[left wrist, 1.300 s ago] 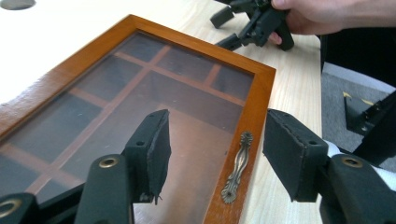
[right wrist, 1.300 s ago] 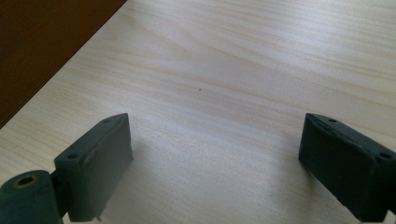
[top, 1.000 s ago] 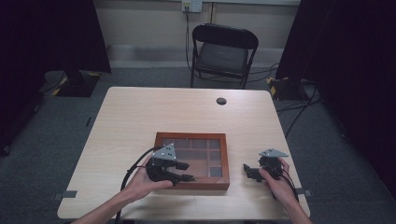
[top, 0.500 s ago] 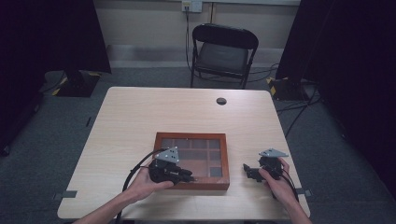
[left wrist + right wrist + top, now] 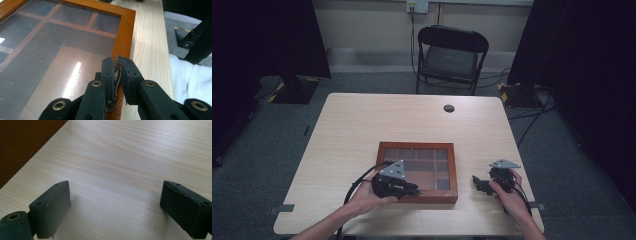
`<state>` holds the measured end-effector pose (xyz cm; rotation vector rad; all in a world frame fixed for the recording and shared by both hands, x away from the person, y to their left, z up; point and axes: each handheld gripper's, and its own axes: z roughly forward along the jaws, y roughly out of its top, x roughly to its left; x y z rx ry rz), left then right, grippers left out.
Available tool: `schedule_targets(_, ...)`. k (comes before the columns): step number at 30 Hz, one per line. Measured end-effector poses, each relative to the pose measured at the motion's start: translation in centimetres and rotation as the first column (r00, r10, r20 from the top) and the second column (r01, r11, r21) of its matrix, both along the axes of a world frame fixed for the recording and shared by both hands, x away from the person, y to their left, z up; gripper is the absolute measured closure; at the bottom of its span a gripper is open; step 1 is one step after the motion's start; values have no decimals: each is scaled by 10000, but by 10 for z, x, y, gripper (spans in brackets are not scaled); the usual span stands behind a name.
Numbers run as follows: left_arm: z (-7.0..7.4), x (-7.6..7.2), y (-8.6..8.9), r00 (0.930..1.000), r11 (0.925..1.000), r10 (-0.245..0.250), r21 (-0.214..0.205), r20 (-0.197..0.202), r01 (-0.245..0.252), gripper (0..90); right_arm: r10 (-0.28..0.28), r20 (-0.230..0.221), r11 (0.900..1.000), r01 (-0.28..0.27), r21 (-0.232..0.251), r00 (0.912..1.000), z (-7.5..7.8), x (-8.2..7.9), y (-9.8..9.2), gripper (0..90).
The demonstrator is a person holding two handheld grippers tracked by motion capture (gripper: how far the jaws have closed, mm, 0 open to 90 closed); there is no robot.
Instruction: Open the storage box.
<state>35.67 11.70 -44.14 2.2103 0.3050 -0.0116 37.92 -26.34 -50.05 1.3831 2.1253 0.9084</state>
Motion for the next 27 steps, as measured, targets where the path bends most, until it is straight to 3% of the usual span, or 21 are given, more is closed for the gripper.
schedule_targets(4,0,0,0,9999,10000,76,-25,-97,-76,811,-1,-3,10000,1,2,10000,0,0,0,88)
schedule_targets(11,4,1,-2,9991,9993,189,335,-377,-176,813,13,6,10000,-13,1,10000,0,0,0,88)
schedule_targets(12,3,1,-2,9989,9997,212,157,-410,-206,813,-1,-4,10000,1,3,10000,0,0,0,88)
schedule_targets(16,3,3,-1,9977,9996,248,169,-633,-238,813,-1,-3,10000,1,2,10000,0,0,0,88)
schedule_targets(27,8,4,2,9968,9995,285,-106,-750,-294,813,1,-7,10000,-1,-2,10000,0,0,0,88)
